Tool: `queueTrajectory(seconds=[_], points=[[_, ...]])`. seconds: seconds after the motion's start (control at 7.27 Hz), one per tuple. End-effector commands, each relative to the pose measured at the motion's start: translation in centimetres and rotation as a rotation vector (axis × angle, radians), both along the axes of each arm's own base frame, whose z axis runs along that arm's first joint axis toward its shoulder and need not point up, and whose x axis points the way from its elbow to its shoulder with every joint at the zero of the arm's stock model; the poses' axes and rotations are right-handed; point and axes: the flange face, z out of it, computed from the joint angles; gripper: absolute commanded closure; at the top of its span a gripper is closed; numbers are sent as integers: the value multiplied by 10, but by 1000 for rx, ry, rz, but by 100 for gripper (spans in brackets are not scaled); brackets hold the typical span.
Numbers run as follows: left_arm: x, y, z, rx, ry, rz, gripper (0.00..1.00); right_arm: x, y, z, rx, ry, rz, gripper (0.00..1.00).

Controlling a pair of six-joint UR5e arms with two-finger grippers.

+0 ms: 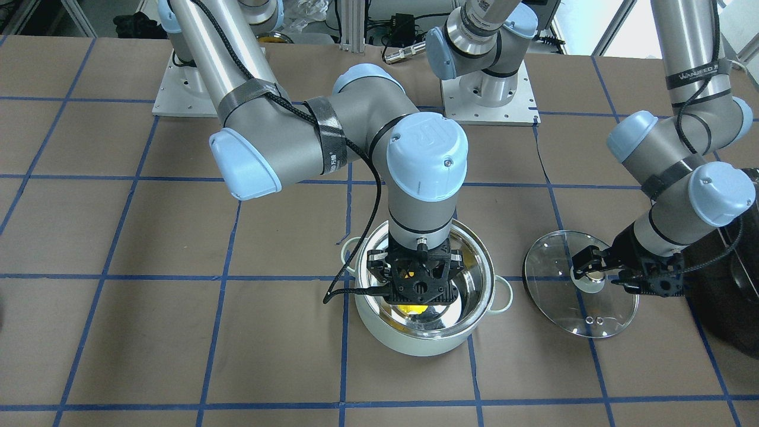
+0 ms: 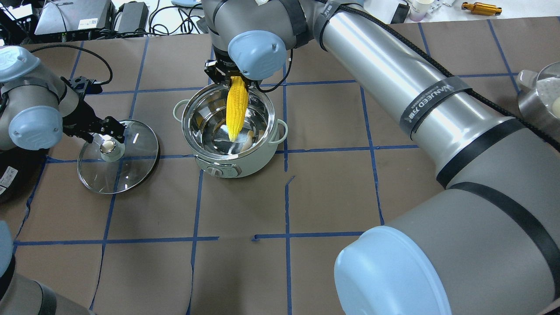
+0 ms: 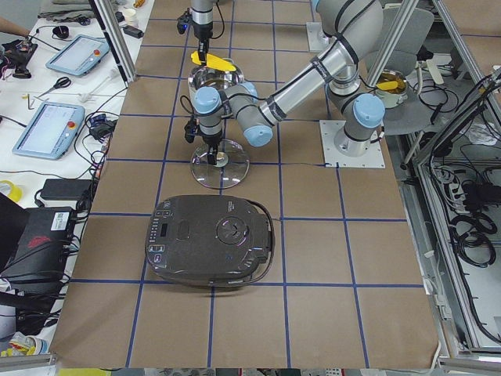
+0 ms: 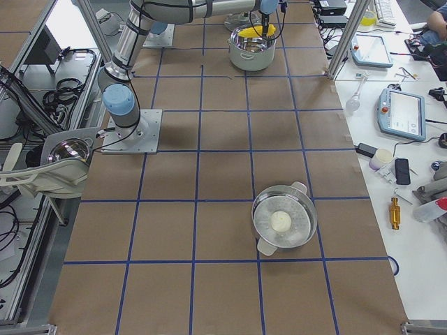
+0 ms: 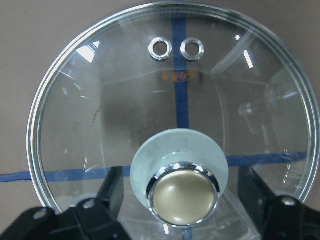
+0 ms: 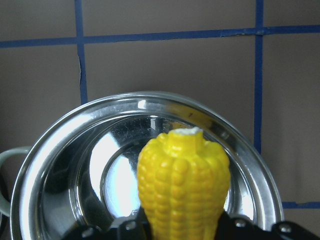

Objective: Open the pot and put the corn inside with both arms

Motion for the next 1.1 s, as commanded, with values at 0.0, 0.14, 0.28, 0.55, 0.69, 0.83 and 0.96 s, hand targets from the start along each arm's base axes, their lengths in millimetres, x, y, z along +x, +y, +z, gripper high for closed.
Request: queueTrajectory(seconds=[0.0,0.14,0.28,0.55,0.69,0.83,0.96], points=[[-39,-12,71,-65,-39,-69,0,11,8,-6,2,8,84,0],[-50,-6,104,-66,-39,-80,0,15,11,-3,-1,6,90,0],[-55,3,138,-62,-37,-83,0,16,12,-1,-4,6,103,0],[-84,28,212,-121,-44,-114,0,3,19,16,-10,12,126,0],[-120,46,250,-134,-56,-138,0,-23,23,24,2,43,162,0],[-155,66,268,-124,-31,-46,0,-64,26,43,3,41,122,0],[-185,78,282,-147,-26,-25,0,-116,29,53,21,29,53,0]])
